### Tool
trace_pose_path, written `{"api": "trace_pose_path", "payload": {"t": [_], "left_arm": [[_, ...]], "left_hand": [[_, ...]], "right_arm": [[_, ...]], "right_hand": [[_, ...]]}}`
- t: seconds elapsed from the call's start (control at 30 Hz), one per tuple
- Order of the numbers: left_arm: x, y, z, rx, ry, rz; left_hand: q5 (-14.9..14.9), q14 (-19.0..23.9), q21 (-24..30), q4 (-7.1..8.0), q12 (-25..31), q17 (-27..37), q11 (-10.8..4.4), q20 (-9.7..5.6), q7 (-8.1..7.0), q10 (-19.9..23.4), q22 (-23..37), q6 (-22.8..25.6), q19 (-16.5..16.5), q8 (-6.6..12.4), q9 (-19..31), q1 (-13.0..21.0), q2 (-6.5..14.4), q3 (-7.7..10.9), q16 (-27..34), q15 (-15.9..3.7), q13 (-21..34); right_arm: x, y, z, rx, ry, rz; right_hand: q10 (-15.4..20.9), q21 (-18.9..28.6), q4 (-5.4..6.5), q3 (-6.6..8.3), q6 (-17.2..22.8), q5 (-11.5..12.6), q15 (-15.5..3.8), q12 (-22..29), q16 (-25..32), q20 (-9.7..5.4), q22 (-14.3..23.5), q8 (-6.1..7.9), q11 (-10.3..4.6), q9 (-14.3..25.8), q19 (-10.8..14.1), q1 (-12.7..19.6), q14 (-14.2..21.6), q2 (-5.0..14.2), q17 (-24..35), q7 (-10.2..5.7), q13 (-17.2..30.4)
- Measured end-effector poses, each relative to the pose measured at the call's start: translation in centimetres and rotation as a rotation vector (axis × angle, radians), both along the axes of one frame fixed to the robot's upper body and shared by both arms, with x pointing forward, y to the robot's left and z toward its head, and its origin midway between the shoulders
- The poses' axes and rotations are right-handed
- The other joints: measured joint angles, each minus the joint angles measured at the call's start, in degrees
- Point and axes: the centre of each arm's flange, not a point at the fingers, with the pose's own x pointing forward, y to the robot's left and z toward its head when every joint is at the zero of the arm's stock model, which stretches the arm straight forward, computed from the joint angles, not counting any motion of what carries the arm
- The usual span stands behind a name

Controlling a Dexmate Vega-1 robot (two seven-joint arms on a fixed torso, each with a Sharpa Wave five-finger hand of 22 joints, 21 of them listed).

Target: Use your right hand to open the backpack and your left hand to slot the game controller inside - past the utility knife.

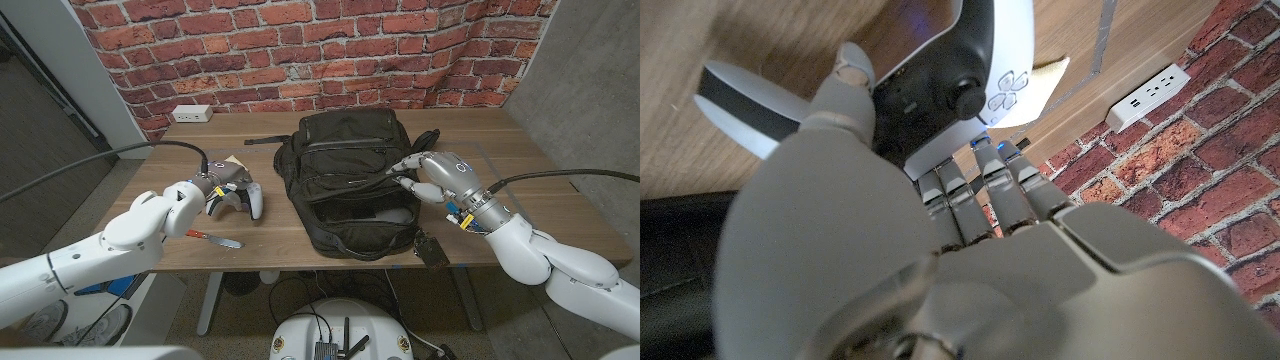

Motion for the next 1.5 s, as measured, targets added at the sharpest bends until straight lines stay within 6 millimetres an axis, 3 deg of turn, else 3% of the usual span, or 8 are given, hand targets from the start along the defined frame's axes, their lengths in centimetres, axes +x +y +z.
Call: {"api": "trace_pose_path", "payload": {"t": [1.5], "left_arm": [[-3.3, -2.9, -0.9, -0.039, -0.035, -0.016]], "left_hand": [[-0.1, 0.2, 0.0, -0.06, 0.0, 0.0, -0.12, 0.00, 0.05, -0.1, 0.0, 0.3, 0.0, -0.32, 0.0, 0.0, 0.0, 0.07, -0.2, 0.04, 0.0]], "right_arm": [[0.8, 0.2, 4.7, 0.189, 0.138, 0.016]], "right_hand": [[0.7, 1.7, -0.52, 0.19, 1.2, 0.2, -0.28, 0.2, 0.9, 0.11, 0.5, -0.84, 0.94, 0.2, 1.9, 0.4, 1.3, -0.38, 1.7, 1.21, 1.5]]}}
